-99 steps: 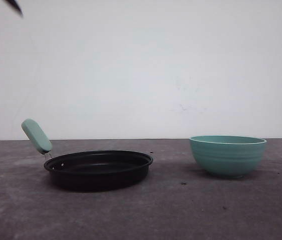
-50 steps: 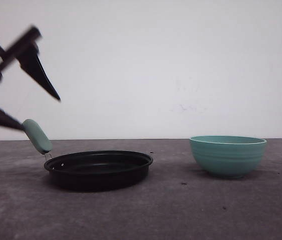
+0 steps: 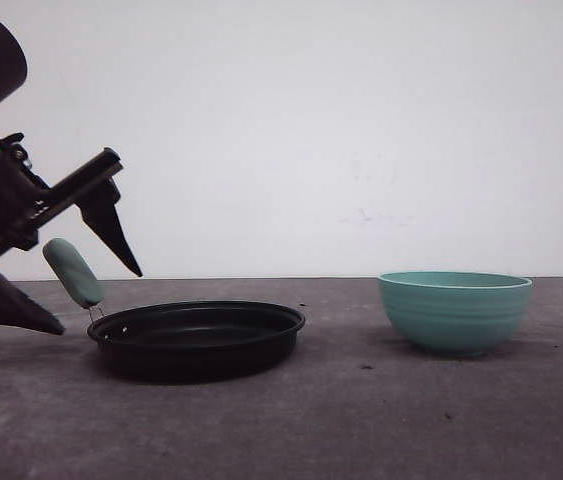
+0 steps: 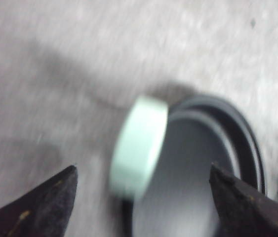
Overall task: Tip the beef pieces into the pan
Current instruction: 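Grasp the black frying pan rim near its green handle with the left gripper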
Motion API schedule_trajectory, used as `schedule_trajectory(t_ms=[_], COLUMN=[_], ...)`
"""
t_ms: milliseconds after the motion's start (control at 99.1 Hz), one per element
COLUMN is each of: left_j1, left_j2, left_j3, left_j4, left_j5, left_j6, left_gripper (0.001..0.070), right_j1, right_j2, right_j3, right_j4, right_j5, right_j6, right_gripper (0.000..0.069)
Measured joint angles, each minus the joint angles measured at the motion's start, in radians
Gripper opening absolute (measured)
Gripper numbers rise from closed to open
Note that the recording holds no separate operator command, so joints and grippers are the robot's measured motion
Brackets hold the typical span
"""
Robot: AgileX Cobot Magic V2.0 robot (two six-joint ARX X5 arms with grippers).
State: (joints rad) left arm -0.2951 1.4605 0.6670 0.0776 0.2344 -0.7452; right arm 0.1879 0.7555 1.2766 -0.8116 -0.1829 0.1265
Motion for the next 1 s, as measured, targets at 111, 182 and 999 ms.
schedule_trajectory(t_ms=[111, 182, 999], left_j1=[0.000, 0.000, -0.030], left_j2=[0.046, 0.073, -0.020], left_j3=[0.000, 0.000, -0.001], left_j4=[0.074, 0.097, 0.119], left_j5=[0.000, 0.000, 0.049], left_j6=[-0.032, -0.044, 0.002], left_gripper=[0.0514, 0.0512, 0.0051], right_j1=[0.000, 0.000, 0.001], right_j2=[-0.002, -0.002, 0.145], right_j3=[0.000, 0.000, -0.083], right_j4=[-0.027, -0.043, -0.056], right_j5=[0.000, 0.000, 0.109], right_j6=[-0.011, -0.020, -0.051], right_gripper=[0.0682, 0.0682, 0.0587])
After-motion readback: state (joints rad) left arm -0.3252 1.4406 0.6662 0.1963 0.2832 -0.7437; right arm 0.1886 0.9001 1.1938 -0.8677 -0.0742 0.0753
